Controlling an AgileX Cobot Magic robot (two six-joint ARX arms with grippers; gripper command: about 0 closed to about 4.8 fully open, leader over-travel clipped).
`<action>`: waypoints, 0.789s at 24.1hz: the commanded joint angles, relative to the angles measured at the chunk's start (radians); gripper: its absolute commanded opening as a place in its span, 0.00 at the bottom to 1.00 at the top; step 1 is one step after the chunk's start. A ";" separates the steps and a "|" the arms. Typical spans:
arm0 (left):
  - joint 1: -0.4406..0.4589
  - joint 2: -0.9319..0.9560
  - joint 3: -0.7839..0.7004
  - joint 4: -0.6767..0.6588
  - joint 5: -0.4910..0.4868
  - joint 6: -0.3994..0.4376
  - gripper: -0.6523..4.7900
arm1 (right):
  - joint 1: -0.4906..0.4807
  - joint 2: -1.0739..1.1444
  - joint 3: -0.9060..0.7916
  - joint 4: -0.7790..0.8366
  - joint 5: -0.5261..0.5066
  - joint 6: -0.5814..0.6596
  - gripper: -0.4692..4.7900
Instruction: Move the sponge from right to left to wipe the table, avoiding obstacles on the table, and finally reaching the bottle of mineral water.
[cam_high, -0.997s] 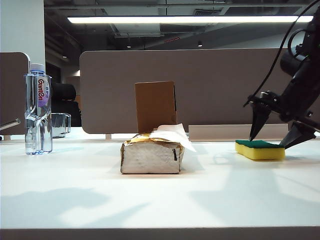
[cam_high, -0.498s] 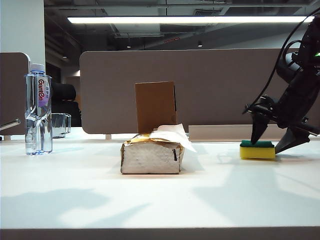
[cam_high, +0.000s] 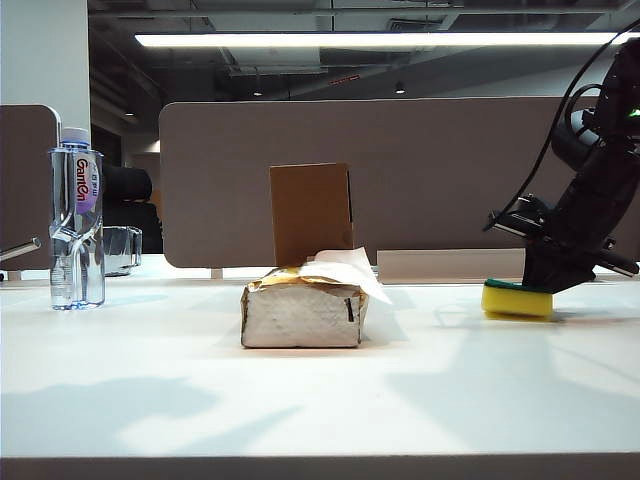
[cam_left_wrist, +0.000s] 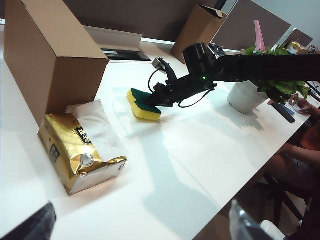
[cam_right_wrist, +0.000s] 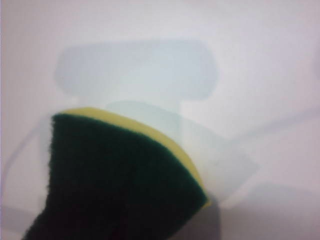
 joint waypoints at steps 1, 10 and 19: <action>0.000 -0.001 0.005 0.010 0.004 -0.002 0.98 | 0.001 0.012 -0.006 0.005 0.023 0.000 0.08; 0.000 -0.001 0.005 0.010 0.004 0.002 0.98 | 0.082 0.012 -0.008 -0.156 0.104 -0.097 0.08; 0.000 -0.005 0.005 0.056 0.005 0.002 0.98 | 0.111 0.006 -0.089 -0.222 0.105 -0.070 0.08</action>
